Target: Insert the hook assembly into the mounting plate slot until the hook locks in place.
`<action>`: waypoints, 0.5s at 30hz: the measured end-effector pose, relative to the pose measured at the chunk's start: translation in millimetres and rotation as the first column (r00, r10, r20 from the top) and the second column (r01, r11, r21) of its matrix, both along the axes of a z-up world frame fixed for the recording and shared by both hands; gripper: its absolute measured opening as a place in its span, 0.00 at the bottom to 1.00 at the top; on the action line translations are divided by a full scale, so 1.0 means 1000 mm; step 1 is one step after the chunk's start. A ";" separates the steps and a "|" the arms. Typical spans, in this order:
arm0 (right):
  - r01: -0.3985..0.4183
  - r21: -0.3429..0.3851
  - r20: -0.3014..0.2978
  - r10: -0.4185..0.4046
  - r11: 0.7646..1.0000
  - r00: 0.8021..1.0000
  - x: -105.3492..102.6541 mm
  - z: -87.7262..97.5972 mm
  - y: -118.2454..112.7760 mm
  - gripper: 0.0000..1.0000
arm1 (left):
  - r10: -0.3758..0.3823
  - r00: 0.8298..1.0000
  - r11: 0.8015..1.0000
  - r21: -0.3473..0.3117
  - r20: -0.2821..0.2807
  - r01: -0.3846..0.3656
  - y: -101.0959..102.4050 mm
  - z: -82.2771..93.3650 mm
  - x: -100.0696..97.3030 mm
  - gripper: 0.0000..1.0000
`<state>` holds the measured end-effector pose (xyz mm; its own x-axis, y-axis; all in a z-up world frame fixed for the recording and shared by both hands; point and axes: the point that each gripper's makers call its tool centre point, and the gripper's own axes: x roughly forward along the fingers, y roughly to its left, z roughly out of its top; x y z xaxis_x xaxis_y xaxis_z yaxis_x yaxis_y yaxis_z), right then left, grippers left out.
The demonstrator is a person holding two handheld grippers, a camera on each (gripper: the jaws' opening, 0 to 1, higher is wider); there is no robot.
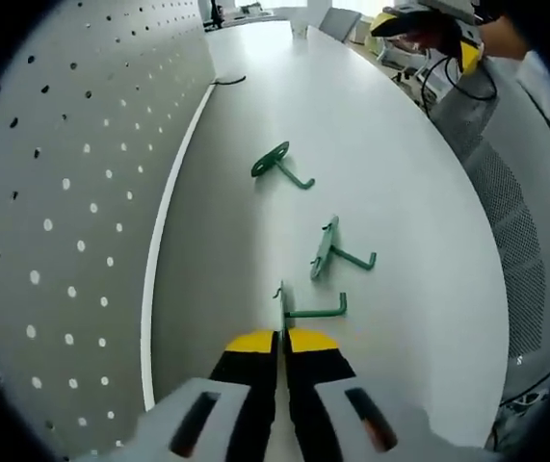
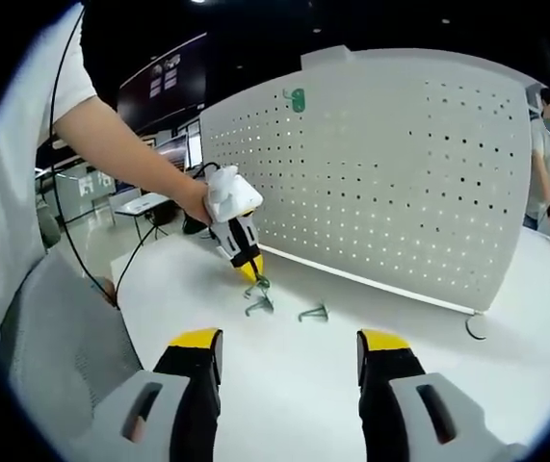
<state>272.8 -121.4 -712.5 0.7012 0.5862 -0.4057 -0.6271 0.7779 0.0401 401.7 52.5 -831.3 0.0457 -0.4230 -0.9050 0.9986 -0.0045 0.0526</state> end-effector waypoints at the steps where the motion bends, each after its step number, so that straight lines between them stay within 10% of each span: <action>1: -0.001 -0.002 -0.002 0.001 1.000 1.000 0.000 0.000 0.000 0.55 | 0.002 1.000 1.000 -0.002 -0.002 -0.002 0.000 0.000 0.000 0.02; 15: 0.003 0.010 0.000 -0.003 1.000 1.000 0.000 0.001 -0.001 0.55 | 0.102 0.995 0.985 -0.136 -0.010 -0.103 -0.006 0.021 0.006 0.02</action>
<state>273.2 -122.0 -711.7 0.7034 0.5877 -0.3998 -0.6245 0.7796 0.0472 408.2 46.5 -809.9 0.0925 -0.5358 -0.8393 0.9936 0.1049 0.0426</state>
